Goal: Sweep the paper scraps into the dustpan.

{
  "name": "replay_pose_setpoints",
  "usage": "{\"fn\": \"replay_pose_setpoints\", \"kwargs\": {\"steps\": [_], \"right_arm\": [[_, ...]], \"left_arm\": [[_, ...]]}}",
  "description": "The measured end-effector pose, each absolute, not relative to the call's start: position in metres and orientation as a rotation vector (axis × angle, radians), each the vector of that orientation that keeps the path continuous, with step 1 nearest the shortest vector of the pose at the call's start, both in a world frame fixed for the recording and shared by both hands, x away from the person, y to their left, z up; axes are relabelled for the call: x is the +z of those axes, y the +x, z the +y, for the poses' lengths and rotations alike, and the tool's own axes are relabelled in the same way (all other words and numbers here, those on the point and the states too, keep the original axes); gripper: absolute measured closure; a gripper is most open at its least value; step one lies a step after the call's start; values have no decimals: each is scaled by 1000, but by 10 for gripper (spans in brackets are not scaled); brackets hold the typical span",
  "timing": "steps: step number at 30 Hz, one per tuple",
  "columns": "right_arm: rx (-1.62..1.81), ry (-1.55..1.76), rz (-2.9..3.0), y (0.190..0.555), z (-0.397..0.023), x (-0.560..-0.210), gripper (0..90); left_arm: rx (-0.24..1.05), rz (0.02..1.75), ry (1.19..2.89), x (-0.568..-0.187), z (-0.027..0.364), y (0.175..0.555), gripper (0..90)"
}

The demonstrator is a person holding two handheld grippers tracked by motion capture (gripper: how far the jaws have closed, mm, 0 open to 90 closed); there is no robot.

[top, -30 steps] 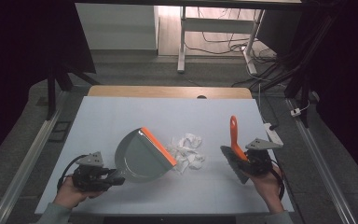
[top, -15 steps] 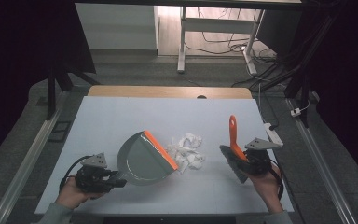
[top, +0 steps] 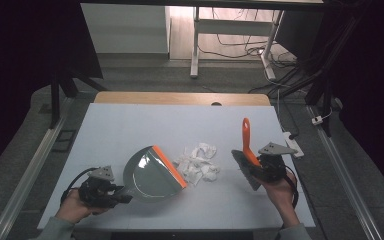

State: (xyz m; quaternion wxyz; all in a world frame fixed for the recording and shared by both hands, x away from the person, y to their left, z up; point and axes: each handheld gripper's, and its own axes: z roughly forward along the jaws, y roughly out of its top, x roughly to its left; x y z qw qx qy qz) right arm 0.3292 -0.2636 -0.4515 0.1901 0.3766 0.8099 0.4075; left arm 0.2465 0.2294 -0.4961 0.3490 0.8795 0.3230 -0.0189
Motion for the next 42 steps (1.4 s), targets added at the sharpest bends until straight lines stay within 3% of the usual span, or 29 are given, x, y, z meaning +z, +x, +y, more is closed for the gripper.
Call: {"fn": "replay_pose_setpoints", "kwargs": {"steps": [24,42], "right_arm": [[1143,1020,2287,372,-216,-450,714],[1108,1122,2275,410,-209,-463,715]], "left_arm": [[-133,777,2367,-504,234,246,617],[-178,812,2380,-510,237,251,617]]}}
